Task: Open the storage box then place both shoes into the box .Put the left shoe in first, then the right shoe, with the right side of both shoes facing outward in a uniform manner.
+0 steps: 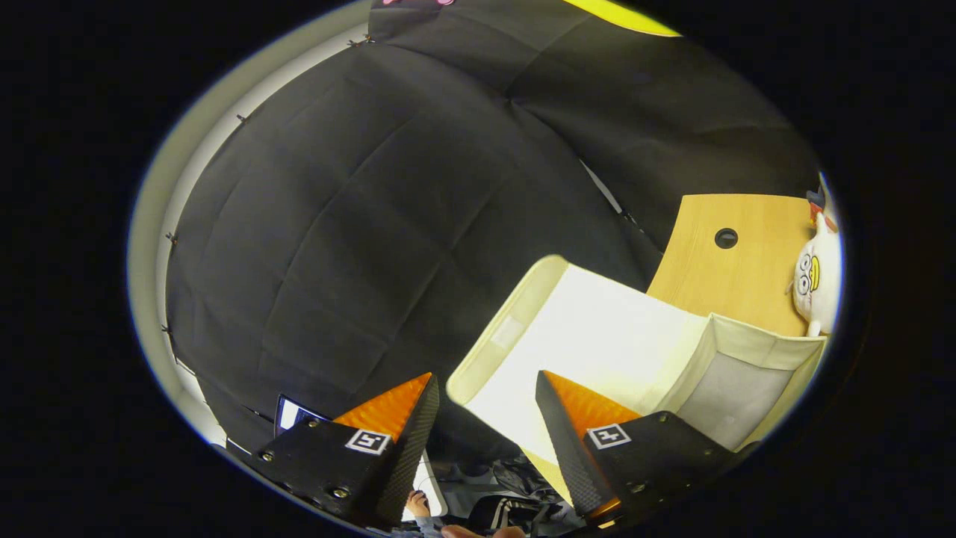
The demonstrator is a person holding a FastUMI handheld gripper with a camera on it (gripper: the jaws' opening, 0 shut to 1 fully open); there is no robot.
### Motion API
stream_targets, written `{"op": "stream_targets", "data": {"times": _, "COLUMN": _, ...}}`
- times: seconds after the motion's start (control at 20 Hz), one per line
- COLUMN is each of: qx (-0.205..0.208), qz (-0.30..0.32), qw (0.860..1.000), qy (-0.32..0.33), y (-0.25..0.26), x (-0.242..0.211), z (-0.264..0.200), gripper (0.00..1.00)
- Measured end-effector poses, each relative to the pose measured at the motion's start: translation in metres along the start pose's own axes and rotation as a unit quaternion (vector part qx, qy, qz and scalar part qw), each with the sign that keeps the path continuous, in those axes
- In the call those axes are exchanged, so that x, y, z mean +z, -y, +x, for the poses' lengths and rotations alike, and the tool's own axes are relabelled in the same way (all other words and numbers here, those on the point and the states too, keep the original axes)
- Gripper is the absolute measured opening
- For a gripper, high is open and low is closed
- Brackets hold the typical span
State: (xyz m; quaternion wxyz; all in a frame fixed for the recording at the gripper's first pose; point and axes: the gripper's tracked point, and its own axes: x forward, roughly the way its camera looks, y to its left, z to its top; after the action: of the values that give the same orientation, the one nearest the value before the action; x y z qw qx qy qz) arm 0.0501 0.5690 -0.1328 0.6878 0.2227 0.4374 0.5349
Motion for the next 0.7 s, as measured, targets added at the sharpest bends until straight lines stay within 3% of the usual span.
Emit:
{"op": "stream_targets", "data": {"times": 0.15, "qx": -0.020, "qz": -0.004, "qw": 1.000, "qy": 0.002, "y": 0.012, "x": -0.005, "z": -0.016, "gripper": 0.96}}
{"op": "stream_targets", "data": {"times": 0.7, "qx": -0.120, "qz": 0.038, "qw": 0.991, "qy": 0.045, "y": 0.113, "x": -0.028, "z": -0.133, "gripper": 0.96}}
